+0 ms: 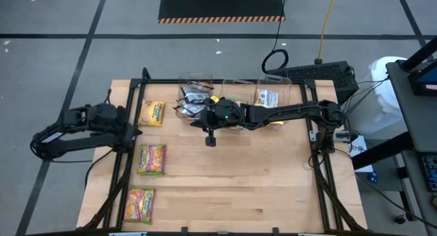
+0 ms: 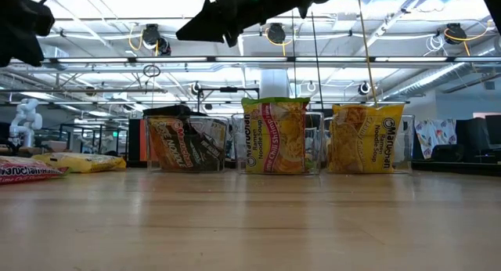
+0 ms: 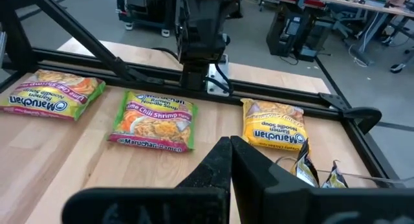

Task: Sort Maruchan noodles
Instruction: Put the green noodle pack into the middle transparent bin

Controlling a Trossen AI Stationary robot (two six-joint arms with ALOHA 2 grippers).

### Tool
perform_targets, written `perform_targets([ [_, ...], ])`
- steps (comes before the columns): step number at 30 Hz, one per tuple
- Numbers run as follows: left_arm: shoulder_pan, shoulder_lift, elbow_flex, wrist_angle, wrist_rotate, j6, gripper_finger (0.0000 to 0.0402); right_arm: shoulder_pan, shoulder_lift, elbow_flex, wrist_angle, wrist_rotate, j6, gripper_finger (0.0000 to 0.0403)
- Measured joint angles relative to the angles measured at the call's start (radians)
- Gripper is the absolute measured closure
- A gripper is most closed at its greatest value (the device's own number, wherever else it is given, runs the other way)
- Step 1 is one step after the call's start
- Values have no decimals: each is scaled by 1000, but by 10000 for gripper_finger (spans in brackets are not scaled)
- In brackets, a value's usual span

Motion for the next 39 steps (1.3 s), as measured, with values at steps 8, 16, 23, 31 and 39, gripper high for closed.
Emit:
perform_targets([
  [8, 0, 94, 0, 15, -46, -168, 344, 0, 0, 0, -1, 1, -10, 403],
  [16, 0, 207, 0, 139, -46, -165, 344, 0, 0, 0, -1, 0, -44, 403],
  [23, 0, 327, 0, 205, -46, -14, 344, 0, 0, 0, -2, 1, -44, 403],
  [31, 0, 508, -1, 207, -44, 166, 385, 15, 0, -1, -10, 0, -44, 403],
  [39, 0, 631, -1, 204, -38, 213, 376, 40, -19, -2, -22, -1, -77, 403],
])
